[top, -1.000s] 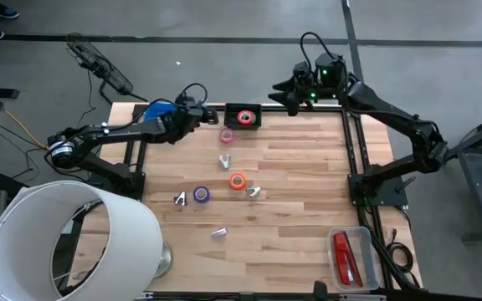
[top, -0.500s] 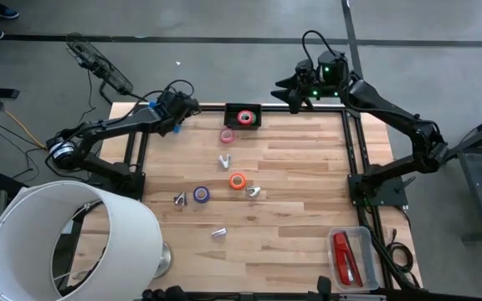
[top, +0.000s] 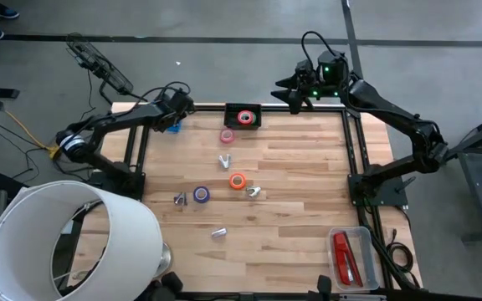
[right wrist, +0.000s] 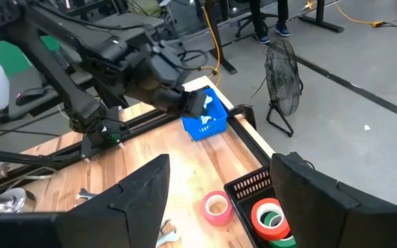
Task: Pick and place Stapler, Stapler remover, tape
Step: Put the right light blue staple remover into the blue bin
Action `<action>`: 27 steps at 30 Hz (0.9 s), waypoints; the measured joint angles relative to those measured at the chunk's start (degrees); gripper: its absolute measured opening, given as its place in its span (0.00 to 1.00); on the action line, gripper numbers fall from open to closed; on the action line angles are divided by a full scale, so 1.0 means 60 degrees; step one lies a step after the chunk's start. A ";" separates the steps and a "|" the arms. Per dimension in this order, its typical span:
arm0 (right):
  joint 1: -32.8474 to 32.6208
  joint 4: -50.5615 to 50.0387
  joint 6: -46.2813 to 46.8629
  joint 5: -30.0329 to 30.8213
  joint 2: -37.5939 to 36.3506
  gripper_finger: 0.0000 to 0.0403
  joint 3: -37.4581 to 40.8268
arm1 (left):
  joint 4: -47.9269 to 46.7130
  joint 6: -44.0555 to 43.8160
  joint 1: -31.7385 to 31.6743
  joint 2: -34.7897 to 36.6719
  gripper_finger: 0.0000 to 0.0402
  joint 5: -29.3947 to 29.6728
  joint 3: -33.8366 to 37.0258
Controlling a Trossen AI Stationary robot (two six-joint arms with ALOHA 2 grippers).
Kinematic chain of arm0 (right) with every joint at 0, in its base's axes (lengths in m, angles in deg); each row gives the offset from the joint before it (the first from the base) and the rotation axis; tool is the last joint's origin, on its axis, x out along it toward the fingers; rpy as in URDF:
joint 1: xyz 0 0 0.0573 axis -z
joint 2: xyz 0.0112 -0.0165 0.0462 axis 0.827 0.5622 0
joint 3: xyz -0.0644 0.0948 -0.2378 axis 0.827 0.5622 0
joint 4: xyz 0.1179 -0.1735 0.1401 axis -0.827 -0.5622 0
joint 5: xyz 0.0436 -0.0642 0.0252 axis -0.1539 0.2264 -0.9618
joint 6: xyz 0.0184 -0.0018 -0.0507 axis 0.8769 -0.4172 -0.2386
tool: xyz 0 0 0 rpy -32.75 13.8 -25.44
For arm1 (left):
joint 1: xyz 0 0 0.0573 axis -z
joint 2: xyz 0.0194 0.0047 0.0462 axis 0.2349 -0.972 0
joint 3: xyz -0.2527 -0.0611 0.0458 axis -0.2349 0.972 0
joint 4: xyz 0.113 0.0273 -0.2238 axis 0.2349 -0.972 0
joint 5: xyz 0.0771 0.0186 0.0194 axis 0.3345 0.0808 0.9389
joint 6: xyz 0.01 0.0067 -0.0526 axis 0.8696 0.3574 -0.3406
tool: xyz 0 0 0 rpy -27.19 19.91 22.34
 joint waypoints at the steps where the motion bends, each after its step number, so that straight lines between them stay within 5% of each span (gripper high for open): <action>1: -0.0002 -0.0001 0.0000 0.0000 0.0000 0.60 0.0000 | 0.0013 -0.0004 -0.0037 -0.0093 0.20 -0.0014 0.0000; 23: 0.0000 -0.0113 0.0106 -0.0004 0.0004 0.60 0.0000 | -0.1141 -0.1022 -0.0518 -0.0784 0.20 0.0002 -0.0004; 27: -0.0003 -0.0113 0.0110 -0.0004 0.0004 0.60 0.0000 | -0.1078 -0.1081 -0.0518 -0.0784 0.30 0.0065 -0.0004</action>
